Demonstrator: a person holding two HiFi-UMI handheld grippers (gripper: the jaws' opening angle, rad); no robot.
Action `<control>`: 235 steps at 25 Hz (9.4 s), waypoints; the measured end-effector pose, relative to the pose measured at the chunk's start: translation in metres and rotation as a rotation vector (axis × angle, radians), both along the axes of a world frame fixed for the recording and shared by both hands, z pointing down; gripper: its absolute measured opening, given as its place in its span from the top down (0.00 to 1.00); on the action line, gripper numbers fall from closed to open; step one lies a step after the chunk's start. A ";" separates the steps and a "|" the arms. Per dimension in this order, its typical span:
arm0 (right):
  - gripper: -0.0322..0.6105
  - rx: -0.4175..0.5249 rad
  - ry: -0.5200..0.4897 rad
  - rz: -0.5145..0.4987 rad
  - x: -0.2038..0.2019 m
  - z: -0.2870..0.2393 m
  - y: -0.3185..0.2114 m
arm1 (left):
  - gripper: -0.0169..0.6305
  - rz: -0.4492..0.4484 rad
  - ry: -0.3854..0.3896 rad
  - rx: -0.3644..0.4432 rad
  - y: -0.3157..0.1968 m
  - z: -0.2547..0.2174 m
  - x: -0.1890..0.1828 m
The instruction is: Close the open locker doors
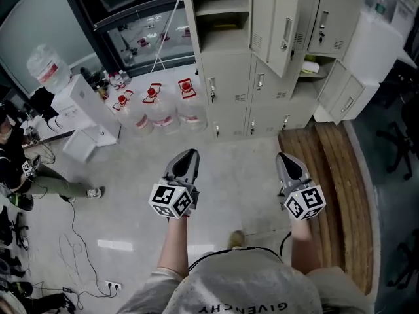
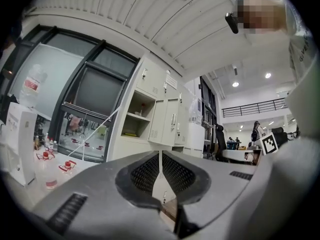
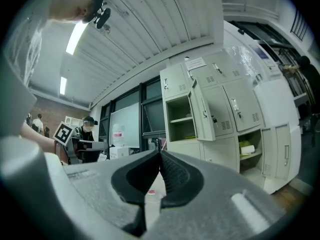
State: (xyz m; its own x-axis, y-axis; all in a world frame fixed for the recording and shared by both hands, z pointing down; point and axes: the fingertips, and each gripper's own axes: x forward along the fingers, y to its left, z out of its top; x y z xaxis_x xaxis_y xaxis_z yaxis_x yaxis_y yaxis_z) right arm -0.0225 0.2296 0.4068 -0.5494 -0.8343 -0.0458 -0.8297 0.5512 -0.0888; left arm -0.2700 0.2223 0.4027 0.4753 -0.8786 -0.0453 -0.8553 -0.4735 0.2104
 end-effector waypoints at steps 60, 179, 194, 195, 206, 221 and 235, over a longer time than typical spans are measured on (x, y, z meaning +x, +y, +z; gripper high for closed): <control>0.46 0.030 -0.034 0.607 0.039 -0.067 -0.389 | 0.95 0.352 -0.003 -0.057 -0.359 0.023 -0.105; 0.81 0.072 0.060 0.270 -0.186 -0.045 -0.456 | 0.95 0.245 -0.014 -0.014 -0.469 0.005 -0.172; 0.95 0.017 0.088 0.558 -0.076 -0.023 -0.295 | 0.95 0.339 -0.009 0.001 -0.392 0.008 -0.137; 0.95 0.011 0.087 0.573 -0.069 -0.022 -0.288 | 0.95 0.342 -0.014 0.000 -0.391 0.008 -0.135; 0.95 0.008 0.081 0.680 0.029 -0.018 -0.255 | 0.95 0.374 -0.047 0.025 -0.393 -0.004 -0.056; 0.95 -0.043 0.088 0.681 0.225 0.002 -0.234 | 0.95 0.461 -0.032 0.004 -0.384 0.003 0.184; 0.95 -0.089 0.070 0.703 0.368 0.034 -0.181 | 0.95 0.568 -0.047 -0.020 -0.336 0.028 0.367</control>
